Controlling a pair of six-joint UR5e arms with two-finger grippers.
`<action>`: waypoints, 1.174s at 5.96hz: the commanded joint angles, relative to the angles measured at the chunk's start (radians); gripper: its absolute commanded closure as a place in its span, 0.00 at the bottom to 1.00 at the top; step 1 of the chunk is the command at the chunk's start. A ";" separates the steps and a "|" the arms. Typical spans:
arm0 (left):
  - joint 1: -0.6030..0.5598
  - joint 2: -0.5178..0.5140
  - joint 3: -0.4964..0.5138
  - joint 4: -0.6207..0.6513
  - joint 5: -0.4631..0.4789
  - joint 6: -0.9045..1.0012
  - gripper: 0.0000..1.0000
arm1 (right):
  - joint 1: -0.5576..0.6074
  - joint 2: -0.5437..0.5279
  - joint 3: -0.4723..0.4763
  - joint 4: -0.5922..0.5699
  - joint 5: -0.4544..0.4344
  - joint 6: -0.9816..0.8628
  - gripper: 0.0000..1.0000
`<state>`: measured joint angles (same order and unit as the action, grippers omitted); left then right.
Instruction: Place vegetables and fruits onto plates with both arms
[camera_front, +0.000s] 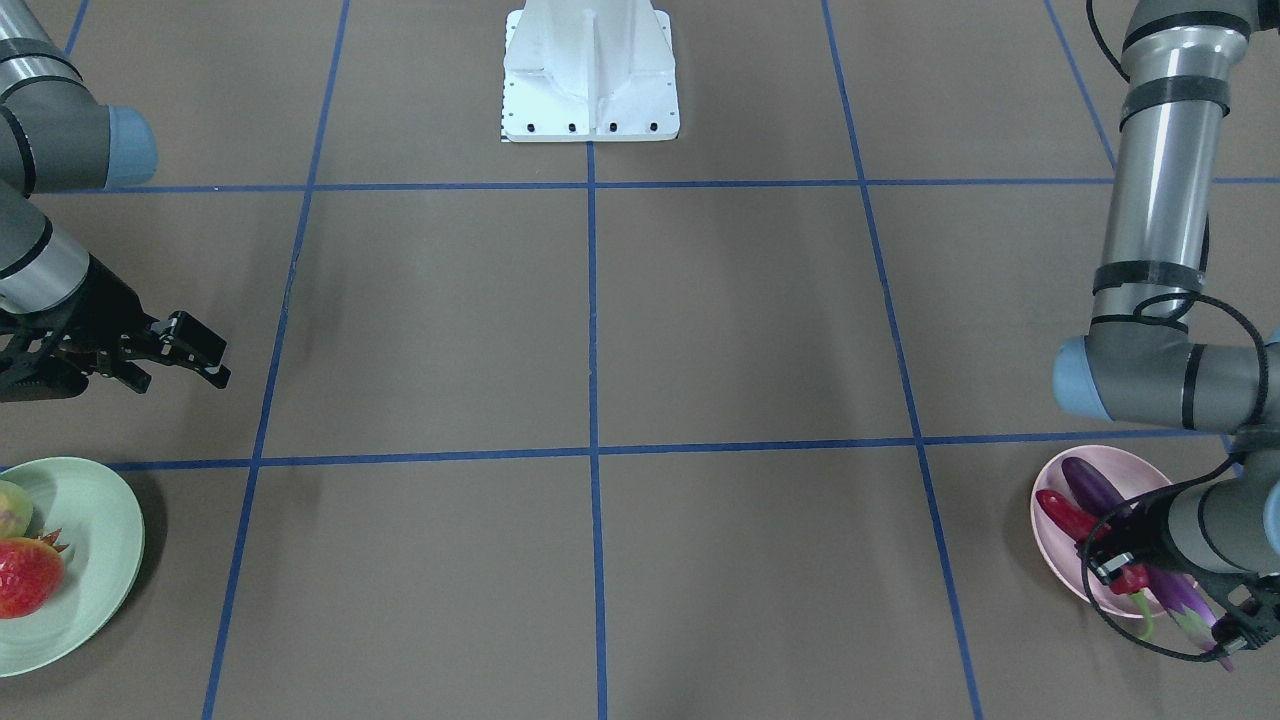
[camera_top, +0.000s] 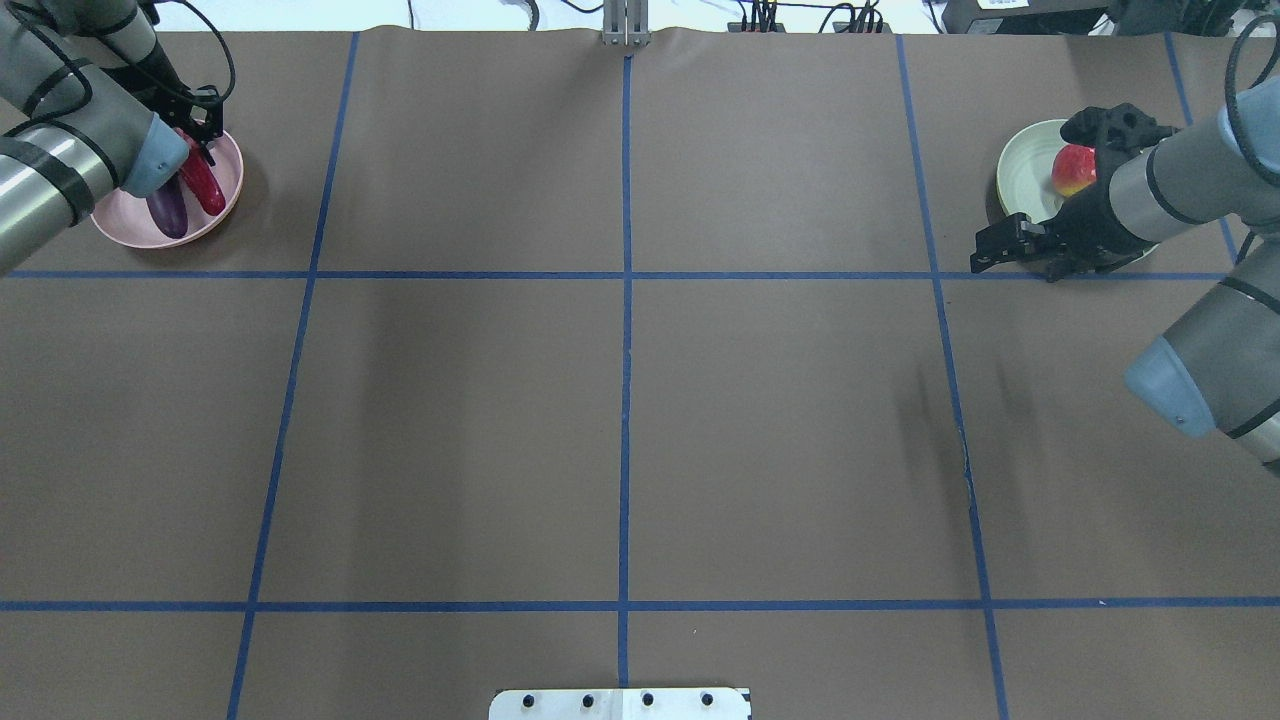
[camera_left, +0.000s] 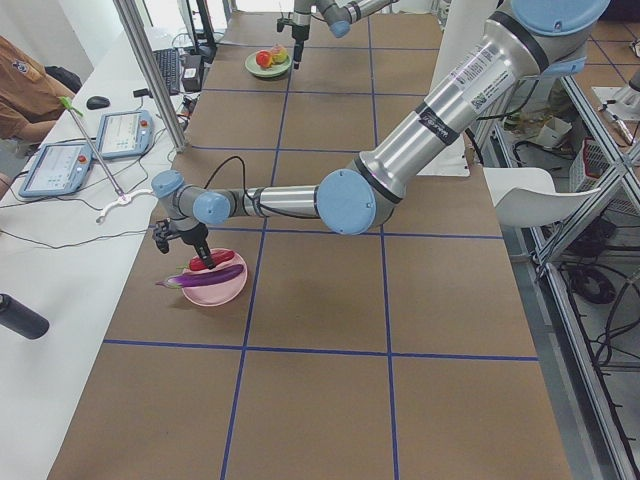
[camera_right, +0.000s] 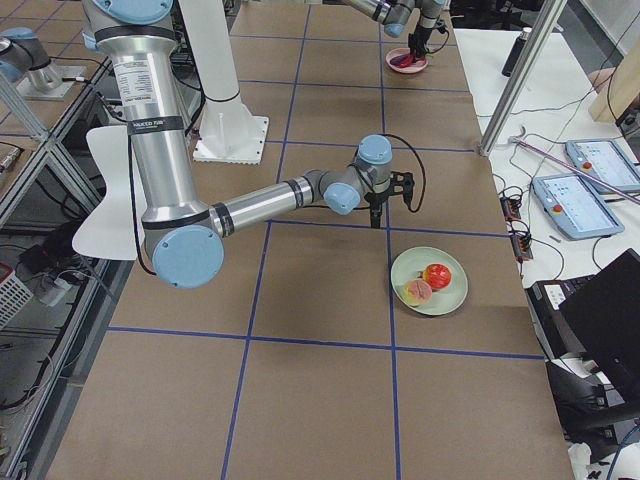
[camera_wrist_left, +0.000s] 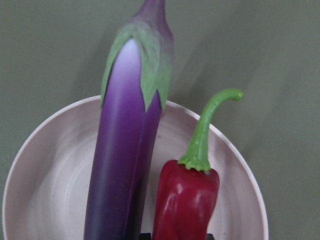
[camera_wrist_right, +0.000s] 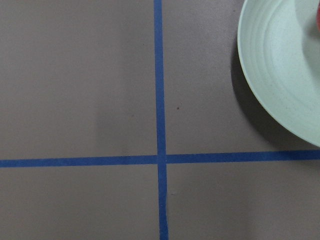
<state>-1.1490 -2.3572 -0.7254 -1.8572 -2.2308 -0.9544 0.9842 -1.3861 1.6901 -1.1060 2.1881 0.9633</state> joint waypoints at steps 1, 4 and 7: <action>-0.003 0.004 -0.102 0.053 -0.053 0.000 0.00 | 0.001 0.005 0.029 -0.009 0.001 0.002 0.00; -0.005 0.220 -0.690 0.276 -0.081 -0.001 0.00 | 0.007 -0.049 0.101 -0.011 -0.014 0.005 0.00; -0.011 0.479 -1.067 0.280 -0.076 0.122 0.00 | 0.114 -0.128 0.100 -0.014 0.045 -0.087 0.00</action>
<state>-1.1538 -1.9504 -1.7074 -1.5792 -2.3098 -0.9044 1.0575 -1.4845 1.7929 -1.1187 2.2090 0.9272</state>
